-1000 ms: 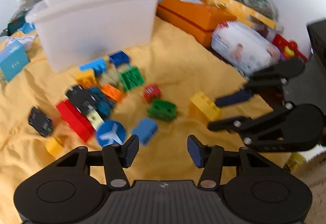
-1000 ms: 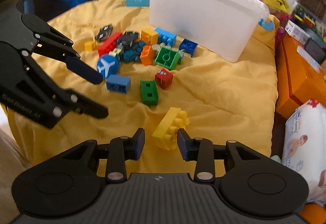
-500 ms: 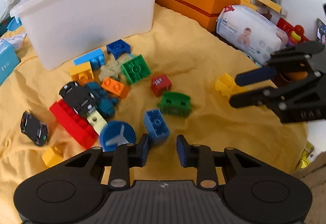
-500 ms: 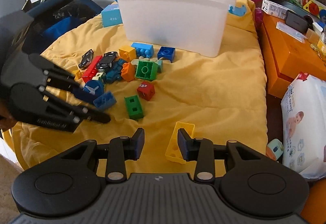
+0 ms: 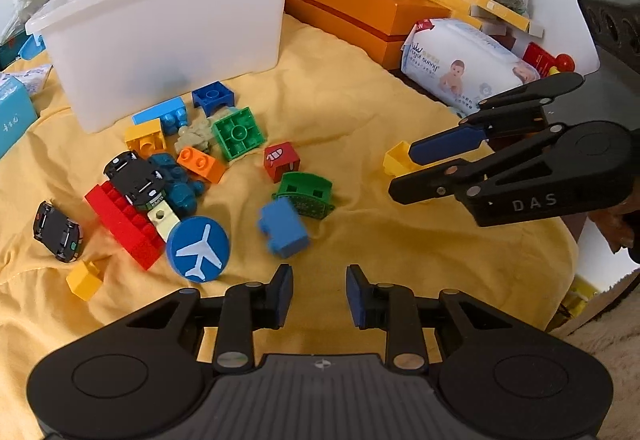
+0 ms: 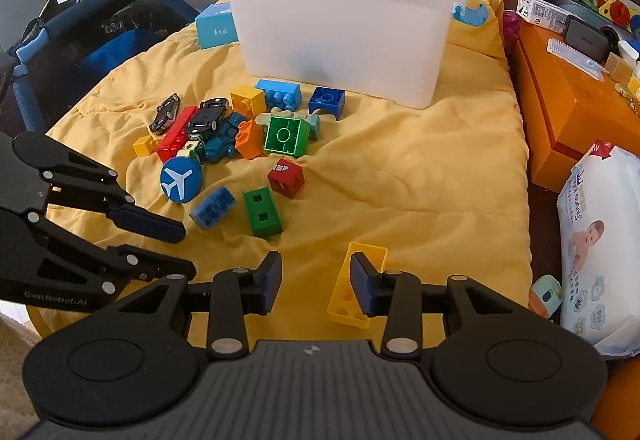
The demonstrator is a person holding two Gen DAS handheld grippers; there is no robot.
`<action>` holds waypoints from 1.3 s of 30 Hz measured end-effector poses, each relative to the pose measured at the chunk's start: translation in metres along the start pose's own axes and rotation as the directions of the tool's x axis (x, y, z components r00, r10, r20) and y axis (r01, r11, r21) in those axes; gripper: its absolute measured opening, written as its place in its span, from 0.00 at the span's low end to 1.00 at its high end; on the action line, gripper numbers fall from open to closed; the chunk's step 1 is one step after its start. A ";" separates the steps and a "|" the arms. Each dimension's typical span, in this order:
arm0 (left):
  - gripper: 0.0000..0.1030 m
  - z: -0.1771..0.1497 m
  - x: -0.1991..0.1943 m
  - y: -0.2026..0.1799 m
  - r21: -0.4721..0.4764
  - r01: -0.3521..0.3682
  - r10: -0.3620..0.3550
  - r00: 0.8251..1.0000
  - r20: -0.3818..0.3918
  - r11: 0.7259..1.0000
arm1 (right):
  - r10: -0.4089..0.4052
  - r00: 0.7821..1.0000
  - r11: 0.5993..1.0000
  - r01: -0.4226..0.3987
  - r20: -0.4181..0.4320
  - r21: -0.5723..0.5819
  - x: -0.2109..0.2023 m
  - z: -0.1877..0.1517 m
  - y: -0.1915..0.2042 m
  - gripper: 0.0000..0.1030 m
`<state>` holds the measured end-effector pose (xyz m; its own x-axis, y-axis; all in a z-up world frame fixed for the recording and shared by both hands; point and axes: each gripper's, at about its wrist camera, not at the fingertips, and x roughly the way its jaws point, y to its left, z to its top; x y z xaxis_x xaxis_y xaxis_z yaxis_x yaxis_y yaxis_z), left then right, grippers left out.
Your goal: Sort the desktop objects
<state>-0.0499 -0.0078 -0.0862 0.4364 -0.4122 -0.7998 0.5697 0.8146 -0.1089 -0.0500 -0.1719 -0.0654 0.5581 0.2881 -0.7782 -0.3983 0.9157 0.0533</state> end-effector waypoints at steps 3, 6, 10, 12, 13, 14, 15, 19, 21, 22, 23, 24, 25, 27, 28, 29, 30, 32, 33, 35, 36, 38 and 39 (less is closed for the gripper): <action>0.31 0.000 -0.001 0.001 -0.017 0.001 -0.001 1.000 0.006 1.000 | -0.001 1.000 1.000 0.001 -0.001 -0.002 0.000 0.000 0.000 0.42; 0.31 0.001 -0.004 0.003 -0.033 -0.007 0.008 1.000 0.014 0.999 | 0.000 1.000 1.000 0.000 -0.001 -0.001 0.000 0.000 0.000 0.44; 0.32 0.002 -0.006 0.005 -0.053 -0.011 0.012 1.000 0.022 0.999 | 0.000 1.000 1.000 0.000 0.000 0.004 0.000 -0.001 -0.002 0.44; 0.32 0.003 -0.008 0.006 -0.058 -0.012 0.014 0.999 0.030 0.998 | -0.002 1.000 1.000 0.002 0.001 0.005 -0.001 -0.001 -0.002 0.44; 0.32 0.004 -0.009 0.006 -0.061 -0.016 0.018 0.999 0.034 0.998 | -0.004 1.000 1.000 0.004 0.001 0.007 -0.001 -0.001 -0.002 0.44; 0.32 0.004 -0.009 0.007 -0.065 -0.019 0.021 0.999 0.037 0.998 | -0.005 1.000 1.000 0.005 0.001 0.009 -0.002 -0.001 -0.003 0.44; 0.32 0.004 -0.010 0.008 -0.073 -0.020 0.023 0.999 0.039 0.997 | -0.006 1.000 1.000 0.006 0.002 0.012 -0.002 -0.001 -0.003 0.44; 0.32 0.005 -0.010 0.014 -0.122 -0.021 0.026 0.999 0.038 0.992 | -0.009 1.000 1.000 0.009 0.003 0.015 -0.002 -0.001 -0.004 0.44; 0.32 0.006 -0.010 0.016 -0.139 -0.018 0.024 0.999 0.040 0.990 | -0.014 1.000 1.000 0.014 0.007 0.016 -0.002 -0.001 -0.005 0.44; 0.32 0.006 -0.010 0.017 -0.142 -0.022 0.027 0.999 0.039 0.990 | -0.016 1.000 1.000 0.015 0.007 0.017 -0.002 -0.001 -0.005 0.44; 0.33 0.006 -0.010 0.017 -0.140 -0.029 0.034 0.999 0.038 0.990 | -0.015 1.000 1.000 0.015 0.008 0.016 -0.002 -0.001 -0.005 0.44; 0.33 0.006 -0.010 0.017 -0.138 -0.035 0.040 0.999 0.035 0.990 | -0.018 1.000 1.000 0.018 0.010 0.015 -0.002 -0.001 -0.005 0.44; 0.33 0.006 -0.009 0.017 -0.137 -0.039 0.043 0.999 0.030 0.990 | -0.023 1.000 1.000 0.023 0.014 0.015 -0.003 -0.001 -0.005 0.44; 0.33 0.006 -0.006 0.019 -0.138 -0.041 0.045 0.999 0.021 0.990 | -0.033 0.999 0.999 0.033 0.013 0.018 -0.004 -0.001 -0.006 0.44; 0.33 0.007 -0.006 0.020 -0.136 -0.044 0.047 0.999 0.021 0.990 | -0.038 0.999 0.999 0.037 0.011 0.022 -0.003 -0.002 -0.007 0.44; 0.33 0.007 -0.005 0.020 -0.135 -0.045 0.048 0.999 0.022 0.990 | -0.039 0.999 0.999 0.038 0.011 0.031 -0.004 -0.002 -0.009 0.43; 0.33 0.008 -0.004 0.020 -0.135 -0.045 0.049 0.999 0.022 0.990 | -0.035 0.999 0.999 0.035 0.011 0.035 -0.004 -0.002 -0.010 0.43; 0.33 0.010 -0.002 0.022 -0.143 -0.049 0.052 0.998 0.018 0.989 | -0.039 0.999 0.999 0.038 0.016 0.038 -0.004 -0.002 -0.011 0.40; 0.33 0.011 0.000 0.023 -0.147 -0.048 0.051 0.999 0.017 0.988 | -0.040 0.999 0.998 0.040 0.017 0.039 -0.004 -0.001 -0.011 0.40; 0.33 0.013 0.003 0.024 -0.150 -0.040 0.043 0.999 0.013 0.988 | -0.037 0.999 0.999 0.036 0.017 0.037 -0.004 -0.001 -0.011 0.38; 0.33 0.015 0.004 0.024 -0.153 -0.033 0.036 0.999 0.015 0.988 | -0.039 0.999 0.998 0.039 0.013 0.039 -0.003 0.000 -0.010 0.38; 0.33 0.019 0.006 0.025 -0.168 -0.009 0.012 1.000 0.016 0.986 | -0.045 0.999 0.998 0.044 0.009 0.045 -0.003 0.000 -0.011 0.38; 0.33 0.020 0.006 0.026 -0.178 -0.002 0.005 1.000 0.017 0.984 | -0.055 0.998 0.997 0.054 0.014 0.057 -0.004 0.000 -0.013 0.38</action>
<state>-0.0186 0.0024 -0.0821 0.4513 -0.4153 -0.7899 0.4363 0.8748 -0.2107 -0.0473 -0.1845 -0.0636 0.5892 0.2413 -0.7711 -0.3257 0.9443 0.0466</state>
